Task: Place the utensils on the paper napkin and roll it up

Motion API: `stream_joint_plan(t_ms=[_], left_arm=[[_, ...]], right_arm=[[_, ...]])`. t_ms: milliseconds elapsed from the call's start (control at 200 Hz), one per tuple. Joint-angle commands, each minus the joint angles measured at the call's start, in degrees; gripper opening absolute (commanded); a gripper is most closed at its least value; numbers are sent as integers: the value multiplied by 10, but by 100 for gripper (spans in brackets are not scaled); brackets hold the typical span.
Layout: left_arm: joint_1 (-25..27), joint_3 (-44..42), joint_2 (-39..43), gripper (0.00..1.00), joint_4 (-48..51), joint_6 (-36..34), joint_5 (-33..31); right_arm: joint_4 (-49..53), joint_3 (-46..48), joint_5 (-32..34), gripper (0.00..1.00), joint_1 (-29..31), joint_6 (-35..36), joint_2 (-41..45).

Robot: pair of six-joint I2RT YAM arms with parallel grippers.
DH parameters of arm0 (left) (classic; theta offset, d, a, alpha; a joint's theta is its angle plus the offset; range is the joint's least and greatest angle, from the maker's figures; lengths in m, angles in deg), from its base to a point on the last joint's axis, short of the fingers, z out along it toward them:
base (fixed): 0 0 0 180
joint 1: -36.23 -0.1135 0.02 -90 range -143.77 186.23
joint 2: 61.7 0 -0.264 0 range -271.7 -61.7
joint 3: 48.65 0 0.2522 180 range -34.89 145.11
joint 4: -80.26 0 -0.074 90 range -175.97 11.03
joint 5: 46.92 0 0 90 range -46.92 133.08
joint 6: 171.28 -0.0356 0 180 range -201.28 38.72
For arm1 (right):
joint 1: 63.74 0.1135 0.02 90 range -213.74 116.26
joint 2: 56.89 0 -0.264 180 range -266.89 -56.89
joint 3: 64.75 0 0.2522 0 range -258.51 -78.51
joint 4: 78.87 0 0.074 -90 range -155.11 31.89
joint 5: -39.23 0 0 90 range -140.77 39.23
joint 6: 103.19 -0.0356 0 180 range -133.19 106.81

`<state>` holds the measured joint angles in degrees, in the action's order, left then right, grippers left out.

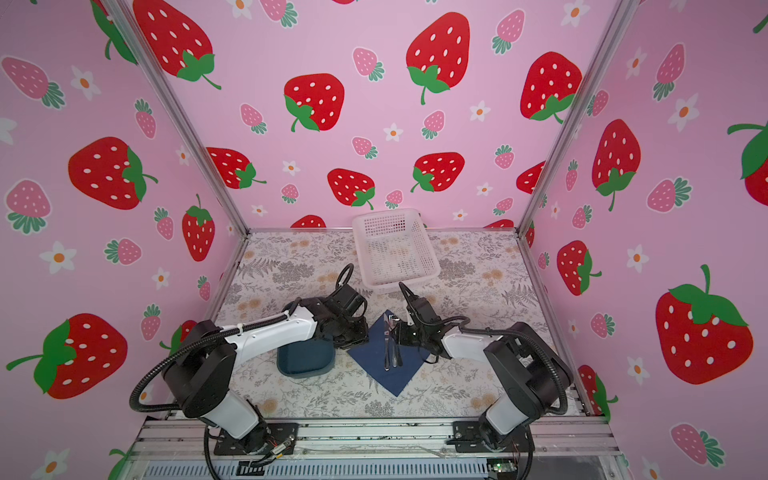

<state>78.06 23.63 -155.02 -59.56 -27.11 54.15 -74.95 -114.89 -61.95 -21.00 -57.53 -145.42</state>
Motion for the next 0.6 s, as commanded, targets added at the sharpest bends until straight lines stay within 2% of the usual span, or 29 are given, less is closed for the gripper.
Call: stream_joint_plan(t_ms=[0,95,295,595], left_arm=[[-2,-9,20,21,9,-5,-12],[-2,-14,22,21,4,-8,-9],[0,-11,15,21,-7,-12,8],[1,2,4,21,4,-18,6]], right_arm=[[52,-2,63,35,-1,-14,32],[54,5,64,33,-1,-15,43],[16,3,22,31,-1,-7,40],[93,-85,76,26,7,39,-50]])
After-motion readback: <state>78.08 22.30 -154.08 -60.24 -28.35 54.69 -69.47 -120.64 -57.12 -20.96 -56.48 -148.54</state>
